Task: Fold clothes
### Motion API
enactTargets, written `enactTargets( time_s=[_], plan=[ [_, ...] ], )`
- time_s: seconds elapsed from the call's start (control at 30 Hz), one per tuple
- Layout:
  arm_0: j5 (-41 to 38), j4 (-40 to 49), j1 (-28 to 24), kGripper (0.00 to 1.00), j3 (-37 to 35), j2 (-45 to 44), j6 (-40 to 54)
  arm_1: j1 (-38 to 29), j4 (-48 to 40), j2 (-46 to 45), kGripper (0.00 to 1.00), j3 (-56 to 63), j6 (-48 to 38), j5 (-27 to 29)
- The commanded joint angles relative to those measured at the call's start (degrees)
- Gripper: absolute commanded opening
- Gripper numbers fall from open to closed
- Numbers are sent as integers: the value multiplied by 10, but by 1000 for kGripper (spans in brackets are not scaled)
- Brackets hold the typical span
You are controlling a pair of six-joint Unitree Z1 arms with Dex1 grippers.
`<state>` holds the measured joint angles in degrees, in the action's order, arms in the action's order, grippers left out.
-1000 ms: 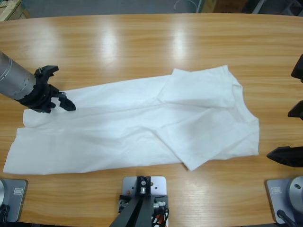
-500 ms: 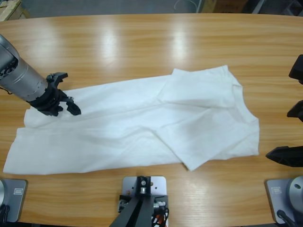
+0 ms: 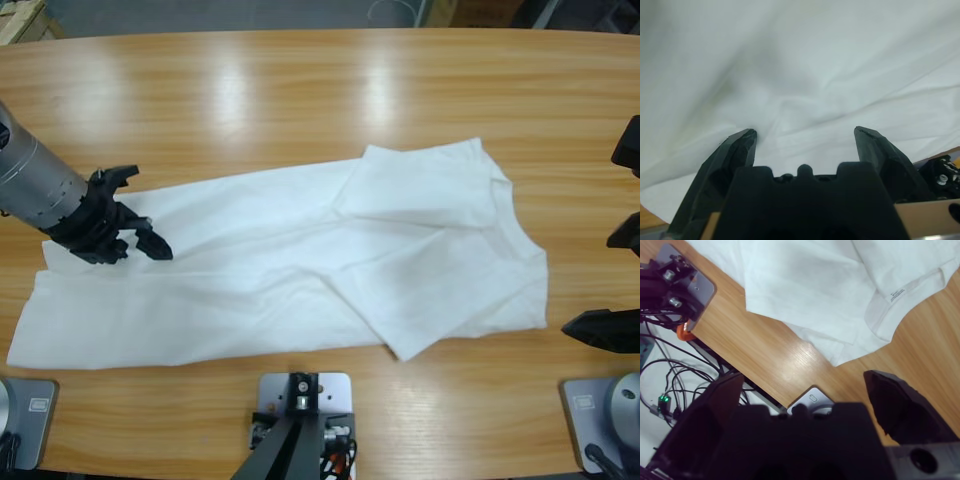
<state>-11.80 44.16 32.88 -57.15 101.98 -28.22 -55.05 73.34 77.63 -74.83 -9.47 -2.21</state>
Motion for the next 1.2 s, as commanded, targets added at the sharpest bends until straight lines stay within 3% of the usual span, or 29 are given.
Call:
enactTargets(
  time_s=[0.03, 0.2, 0.37, 0.53, 0.63, 0.73, 0.9, 1.2],
  plan=[
    [-4, 8, 8, 759, 33, 27, -58, 6, 1, -35, 1000, 25, 0, 1],
    [-9, -25, 8, 766, 84, 14, -116, 6, 0, -41, 1000, 31, -1, 2],
    [67, -27, 6, 766, 85, -168, -120, 6, -7, -38, 1000, 36, -1, 2],
    [121, -58, 6, 770, 89, -249, -114, 6, -21, -30, 1000, 41, -1, 1],
    [172, -62, -8, 778, 92, -195, -116, 6, -28, -26, 1000, 43, -1, -1],
    [173, -67, -23, 875, 87, -140, -113, 6, -27, -30, 1000, 46, -1, -3],
    [170, -74, -25, 876, 74, -44, -112, 6, -28, -26, 1000, 47, -1, -2],
    [172, -74, -27, 876, 48, 36, -108, 6, -31, -13, 1000, 43, 2, -2]
  ],
)
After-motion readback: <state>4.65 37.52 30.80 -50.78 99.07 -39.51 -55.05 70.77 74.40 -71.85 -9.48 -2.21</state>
